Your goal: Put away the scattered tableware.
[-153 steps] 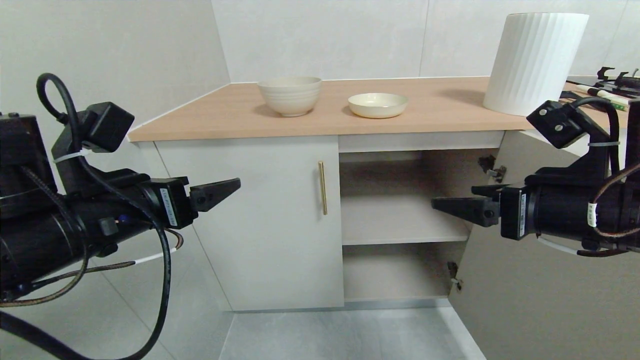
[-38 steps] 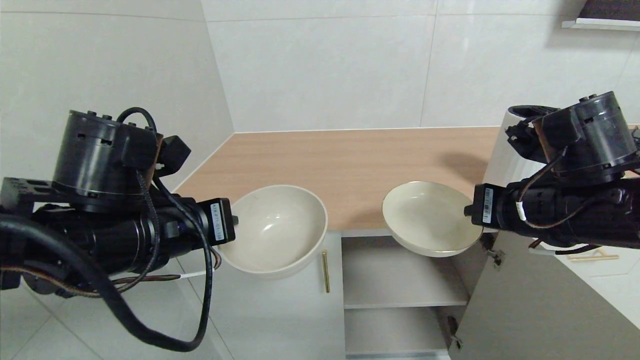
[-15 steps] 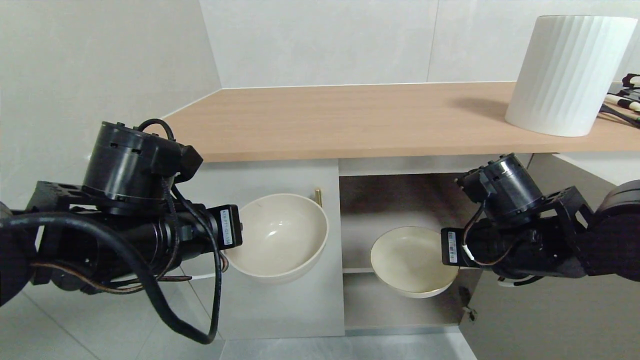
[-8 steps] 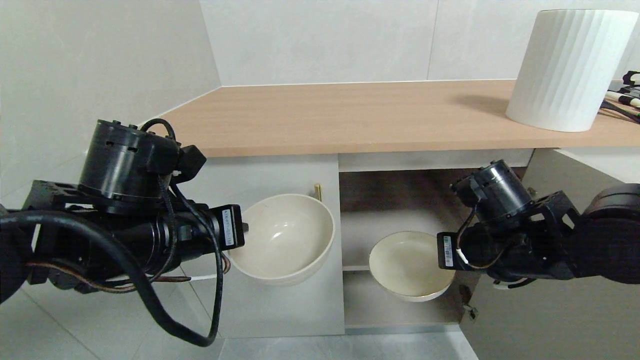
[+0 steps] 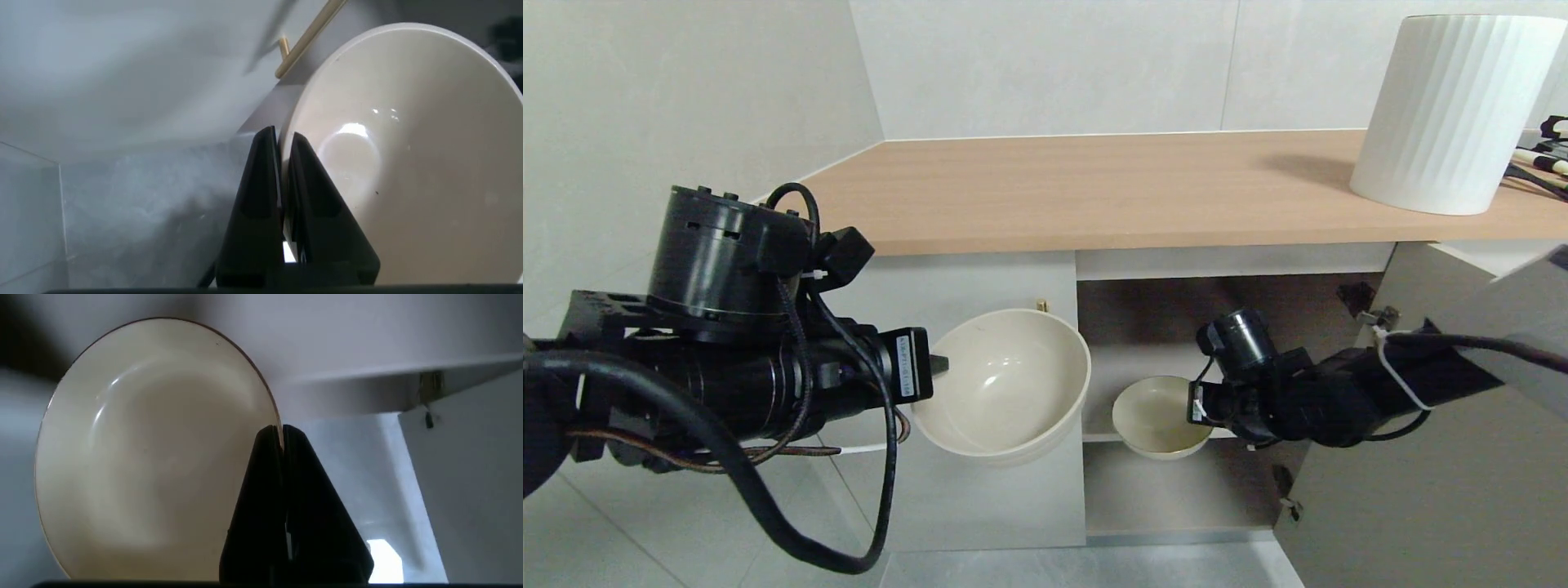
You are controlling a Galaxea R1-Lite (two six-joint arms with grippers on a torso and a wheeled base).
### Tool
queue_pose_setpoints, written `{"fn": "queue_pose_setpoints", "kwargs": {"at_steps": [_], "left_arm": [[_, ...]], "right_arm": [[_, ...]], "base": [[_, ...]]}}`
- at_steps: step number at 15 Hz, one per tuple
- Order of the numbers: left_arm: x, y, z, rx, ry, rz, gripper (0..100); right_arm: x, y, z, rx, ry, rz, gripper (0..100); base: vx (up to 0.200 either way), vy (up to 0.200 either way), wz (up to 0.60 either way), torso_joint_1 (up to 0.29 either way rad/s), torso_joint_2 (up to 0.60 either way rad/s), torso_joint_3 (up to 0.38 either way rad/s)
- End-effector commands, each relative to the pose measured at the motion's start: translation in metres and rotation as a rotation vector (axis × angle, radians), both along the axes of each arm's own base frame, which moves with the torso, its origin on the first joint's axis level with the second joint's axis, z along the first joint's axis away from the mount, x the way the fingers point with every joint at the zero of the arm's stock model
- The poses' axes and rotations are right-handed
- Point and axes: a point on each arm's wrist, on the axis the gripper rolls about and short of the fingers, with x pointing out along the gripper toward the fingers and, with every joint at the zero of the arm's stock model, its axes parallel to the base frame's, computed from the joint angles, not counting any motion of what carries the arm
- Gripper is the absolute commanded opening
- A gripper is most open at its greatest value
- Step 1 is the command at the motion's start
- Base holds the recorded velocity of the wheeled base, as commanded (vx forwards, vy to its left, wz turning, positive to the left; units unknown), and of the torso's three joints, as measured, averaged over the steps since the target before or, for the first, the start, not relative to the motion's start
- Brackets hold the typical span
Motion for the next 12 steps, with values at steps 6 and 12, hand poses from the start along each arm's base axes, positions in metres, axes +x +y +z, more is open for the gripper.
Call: {"fn": "queue_pose_setpoints", "kwargs": {"at_steps": [6, 12], "left_arm": [[-0.002, 0.000, 0.002, -0.003, -0.005, -0.003, 0], [-0.001, -0.001, 0.001, 0.000, -0.003, -0.002, 0]], "right_arm": [[0.083, -0.017, -0.071, -0.082, -0.015, -0.184, 0], [0.106, -0.011, -0.080, -0.106, -0.057, -0.209, 0]], "base": [[0.000, 0.000, 0.00, 0.000, 0.00, 0.000], [0.000, 0.000, 0.00, 0.000, 0.00, 0.000]]}}
